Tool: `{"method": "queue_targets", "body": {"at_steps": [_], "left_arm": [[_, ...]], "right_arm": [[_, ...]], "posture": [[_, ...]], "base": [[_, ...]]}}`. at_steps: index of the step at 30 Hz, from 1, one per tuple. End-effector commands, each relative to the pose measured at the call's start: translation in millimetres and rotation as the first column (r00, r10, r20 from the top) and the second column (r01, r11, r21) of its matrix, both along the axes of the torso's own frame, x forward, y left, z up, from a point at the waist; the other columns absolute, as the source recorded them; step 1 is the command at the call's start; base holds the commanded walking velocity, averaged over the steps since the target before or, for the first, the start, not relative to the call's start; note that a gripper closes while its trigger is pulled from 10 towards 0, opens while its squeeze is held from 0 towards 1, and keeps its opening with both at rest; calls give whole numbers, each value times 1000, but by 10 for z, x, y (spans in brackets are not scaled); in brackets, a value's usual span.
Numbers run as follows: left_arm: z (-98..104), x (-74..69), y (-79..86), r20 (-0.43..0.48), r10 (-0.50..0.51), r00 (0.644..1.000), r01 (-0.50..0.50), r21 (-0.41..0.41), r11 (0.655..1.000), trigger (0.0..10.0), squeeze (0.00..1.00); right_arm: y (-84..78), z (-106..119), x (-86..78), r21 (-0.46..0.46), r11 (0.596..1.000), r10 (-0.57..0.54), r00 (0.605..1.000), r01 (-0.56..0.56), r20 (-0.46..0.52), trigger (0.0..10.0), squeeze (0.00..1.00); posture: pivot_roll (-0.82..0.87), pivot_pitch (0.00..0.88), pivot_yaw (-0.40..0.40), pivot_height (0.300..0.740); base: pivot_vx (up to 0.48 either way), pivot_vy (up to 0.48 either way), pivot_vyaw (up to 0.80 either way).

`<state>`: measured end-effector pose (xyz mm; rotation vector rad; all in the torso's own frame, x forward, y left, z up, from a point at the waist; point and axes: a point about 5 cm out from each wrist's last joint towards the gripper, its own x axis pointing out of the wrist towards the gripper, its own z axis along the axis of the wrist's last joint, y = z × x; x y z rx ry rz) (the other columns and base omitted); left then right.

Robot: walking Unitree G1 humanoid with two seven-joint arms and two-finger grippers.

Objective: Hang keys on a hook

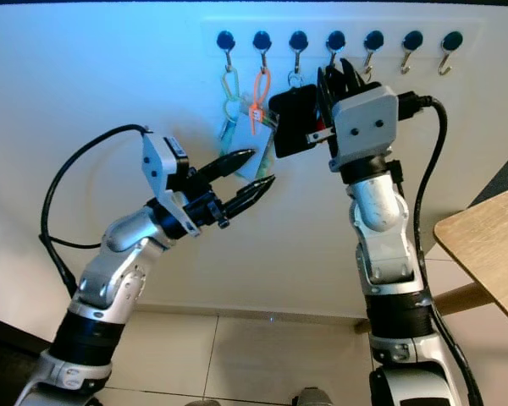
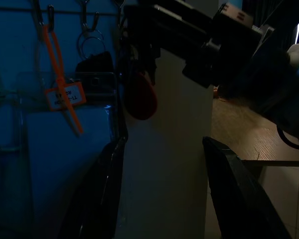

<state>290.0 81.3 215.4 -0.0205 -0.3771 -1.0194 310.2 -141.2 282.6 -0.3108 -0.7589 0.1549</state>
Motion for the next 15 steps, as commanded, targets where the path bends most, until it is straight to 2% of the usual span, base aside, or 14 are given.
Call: {"method": "queue_targets", "body": {"at_steps": [1, 8, 9, 12, 13, 14, 15], "left_arm": [[4, -7, -9, 1, -7, 1000, 7, -8, 1000, 10000, 0], [1, -4, -11, 2, -9, 1000, 9, -6, 1000, 10000, 0], [0, -4, -11, 2, -8, 1000, 8, -5, 1000, 10000, 0], [-5, -8, -10, 3, -8, 1000, 8, -3, 1000, 10000, 0], [-5, -8, -10, 3, -8, 1000, 8, -3, 1000, 10000, 0], [-7, -13, -10, 3, -9, 1000, 9, -3, 1000, 10000, 0], [-7, -14, -11, 3, -9, 1000, 9, -3, 1000, 10000, 0]], "right_arm": [[39, 71, -27, 1, 1000, 8, 1000, -8, 25, 9961, 0], [81, 78, -30, -2, 1000, 24, 1000, -24, 19, 9725, 0], [94, 61, -27, -2, 999, 33, 999, -32, 6, 10000, 0], [136, -70, -2, 4, 997, 75, 994, -75, -76, 10000, 0], [136, -70, -2, 4, 997, 75, 994, -75, -76, 10000, 0], [145, -160, -9, 7, 996, 85, 990, -85, -109, 10000, 1000], [146, -184, -14, 9, 996, 87, 989, -87, -116, 10000, 1000]], "posture": [[14, 97, 34, 740], [14, 91, 33, 740], [14, 91, 33, 740], [14, 88, 31, 740], [14, 88, 31, 740], [14, 85, 30, 740], [14, 85, 30, 740]], "base": [[0, 0, 0], [0, 0, 0], [0, 0, 0], [0, 0, 0], [0, 0, 0], [0, 0, 0], [0, 0, 0]]}}
